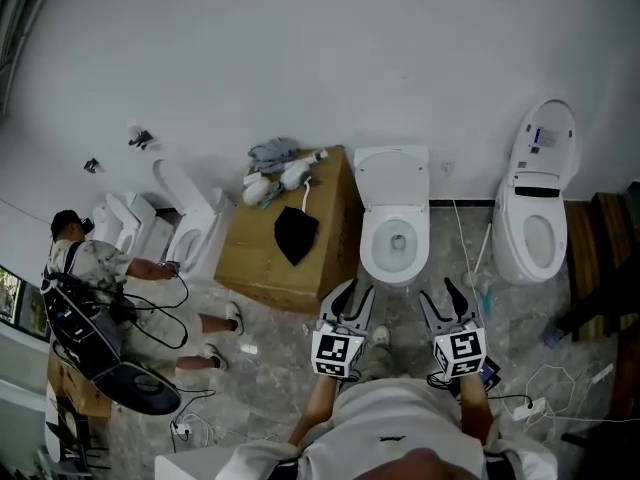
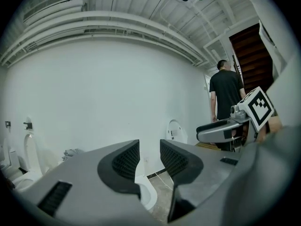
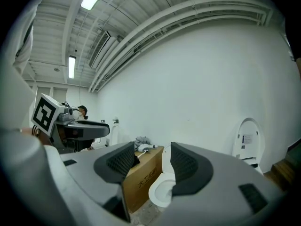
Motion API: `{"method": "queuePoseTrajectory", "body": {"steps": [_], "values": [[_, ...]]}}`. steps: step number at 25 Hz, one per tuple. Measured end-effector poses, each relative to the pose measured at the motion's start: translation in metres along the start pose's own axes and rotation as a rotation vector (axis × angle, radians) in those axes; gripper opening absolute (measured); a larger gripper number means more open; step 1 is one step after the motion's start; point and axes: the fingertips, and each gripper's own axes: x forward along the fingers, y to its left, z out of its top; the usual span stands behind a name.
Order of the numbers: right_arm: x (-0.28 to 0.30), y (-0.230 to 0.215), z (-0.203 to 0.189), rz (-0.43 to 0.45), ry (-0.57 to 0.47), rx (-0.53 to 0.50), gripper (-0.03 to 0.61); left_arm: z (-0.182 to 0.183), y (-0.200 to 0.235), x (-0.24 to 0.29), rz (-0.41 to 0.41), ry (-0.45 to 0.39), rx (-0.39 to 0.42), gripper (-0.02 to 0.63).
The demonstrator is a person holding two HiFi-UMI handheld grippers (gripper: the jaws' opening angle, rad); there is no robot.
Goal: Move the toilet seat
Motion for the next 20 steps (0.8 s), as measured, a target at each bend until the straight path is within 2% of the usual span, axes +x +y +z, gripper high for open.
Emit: {"method": "queuePoseTrajectory", "body": {"steps": [10, 20], "values": [[0.068, -0.015, 0.014, -0.037, 0.006, -0.021, 0.255, 0.0, 0.051, 0.058, -0.032, -0.021, -0.013, 0.135], [0.171, -0.036, 0.024, -0.094, 0.045, -0.017, 0.255, -0.008, 0.135, 0.14, -0.077, -0.018, -0.042, 0.135]]}}
